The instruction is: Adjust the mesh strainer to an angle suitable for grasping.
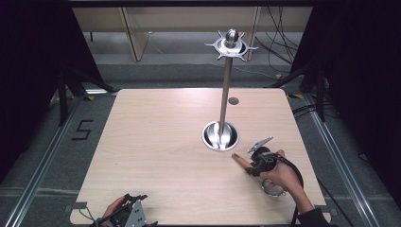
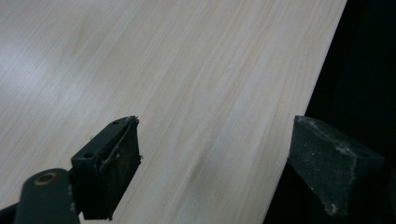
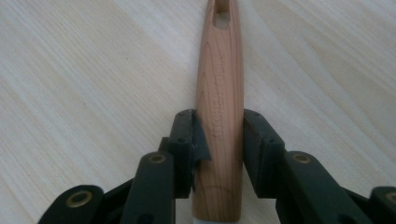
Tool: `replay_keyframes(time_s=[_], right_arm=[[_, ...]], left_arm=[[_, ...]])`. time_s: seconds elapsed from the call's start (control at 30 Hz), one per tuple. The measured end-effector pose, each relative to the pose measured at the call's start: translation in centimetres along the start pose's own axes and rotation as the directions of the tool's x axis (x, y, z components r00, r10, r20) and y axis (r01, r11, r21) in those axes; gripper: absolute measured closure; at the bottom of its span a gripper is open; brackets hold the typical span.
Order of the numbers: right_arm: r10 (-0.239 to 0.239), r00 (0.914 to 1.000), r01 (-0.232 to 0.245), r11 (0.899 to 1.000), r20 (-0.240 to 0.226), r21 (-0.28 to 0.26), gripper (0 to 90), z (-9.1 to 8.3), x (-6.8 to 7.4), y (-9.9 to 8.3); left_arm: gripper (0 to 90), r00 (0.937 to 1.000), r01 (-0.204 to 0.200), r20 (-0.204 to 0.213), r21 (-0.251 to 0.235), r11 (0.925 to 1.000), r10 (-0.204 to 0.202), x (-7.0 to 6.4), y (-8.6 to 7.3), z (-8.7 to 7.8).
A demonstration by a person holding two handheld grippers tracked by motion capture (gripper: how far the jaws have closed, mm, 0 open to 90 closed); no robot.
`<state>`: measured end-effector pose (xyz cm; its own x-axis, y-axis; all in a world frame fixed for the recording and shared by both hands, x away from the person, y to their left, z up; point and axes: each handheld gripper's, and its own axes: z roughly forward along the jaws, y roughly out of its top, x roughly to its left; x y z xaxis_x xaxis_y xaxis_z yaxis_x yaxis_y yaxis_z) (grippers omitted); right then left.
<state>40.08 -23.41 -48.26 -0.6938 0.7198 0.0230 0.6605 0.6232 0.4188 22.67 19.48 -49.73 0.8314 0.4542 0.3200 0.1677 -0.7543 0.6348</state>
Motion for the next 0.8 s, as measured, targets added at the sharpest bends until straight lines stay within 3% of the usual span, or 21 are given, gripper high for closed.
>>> replay_keyframes(time_s=[0.17, 0.23, 0.27, 0.37, 0.4, 0.5, 0.57, 0.6, 0.63, 0.7, 0.77, 0.8], right_arm=[[-0.022, 0.9996, 0.022, 1.000, 0.020, -0.004, 68.5, -0.2, 0.3, 0.0], [-0.038, 0.9988, 0.040, 0.998, 0.030, -0.044, 68.5, -0.7, 0.1, 0.0], [-0.015, 0.9996, 0.016, 0.998, 0.023, -0.056, 68.5, -1.1, 0.2, 0.1], [-0.007, 0.9999, 0.008, 0.995, 0.012, -0.101, 68.5, -1.8, 0.1, 0.1], [0.028, 0.9996, -0.030, 0.984, -0.009, -0.177, 68.5, -2.2, -0.1, 0.0], [0.008, 0.9994, -0.014, 0.981, -0.032, -0.193, 68.6, -2.9, -0.5, -0.1], [0.015, 0.9991, -0.025, 0.964, -0.040, -0.265, 68.6, -3.2, -0.9, -0.3], [0.012, 0.9986, -0.025, 0.963, -0.052, -0.268, 68.7, -3.6, -1.0, -0.3], [0.053, 0.9981, -0.060, 0.959, -0.031, -0.279, 68.7, -3.8, -0.9, -0.3], [0.024, 0.9997, -0.024, 0.951, -0.005, -0.309, 68.7, -4.2, -0.9, -0.2], [0.025, 0.9994, -0.032, 0.943, -0.025, -0.332, 68.7, -4.7, -1.1, -0.1], [0.037, 0.9990, -0.044, 0.929, -0.027, -0.368, 68.7, -4.7, -1.1, -0.1]], left_arm=[[15.8, 1.0000, 0.002, 0.001, -0.002, 1.0000, -0.002, 0.0, 0.0, 0.0], [15.8, 1.0000, 0.001, -0.002, -0.005, 1.0000, -0.001, 0.0, 0.0, 0.0], [15.8, 1.0000, 0.002, -0.002, -0.005, 1.0000, -0.002, 0.0, 0.0, 0.0], [15.8, 1.0000, -0.003, -0.001, -0.005, 1.0000, 0.003, 0.0, 0.0, -0.1], [15.8, 1.0000, 0.001, -0.003, -0.006, 1.0000, -0.001, 0.0, 0.0, 0.0], [15.8, 1.0000, -0.001, -0.003, -0.001, 1.0000, 0.001, 0.0, 0.0, 0.0], [15.8, 1.0000, -0.002, 0.000, -0.009, 1.0000, 0.002, 0.0, 0.0, 0.0], [15.8, 1.0000, -0.001, -0.001, -0.008, 1.0000, 0.001, 0.0, 0.0, 0.0], [15.7, 1.0000, -0.001, -0.001, -0.008, 1.0000, 0.001, 0.0, 0.0, 0.0], [15.8, 1.0000, -0.002, 0.004, -0.007, 1.0000, 0.002, 0.0, 0.0, -0.1], [15.8, 1.0000, -0.003, 0.000, -0.005, 1.0000, 0.003, 0.0, 0.0, 0.0], [15.8, 1.0000, -0.003, 0.000, -0.005, 1.0000, 0.003, 0.0, 0.0, 0.0]])
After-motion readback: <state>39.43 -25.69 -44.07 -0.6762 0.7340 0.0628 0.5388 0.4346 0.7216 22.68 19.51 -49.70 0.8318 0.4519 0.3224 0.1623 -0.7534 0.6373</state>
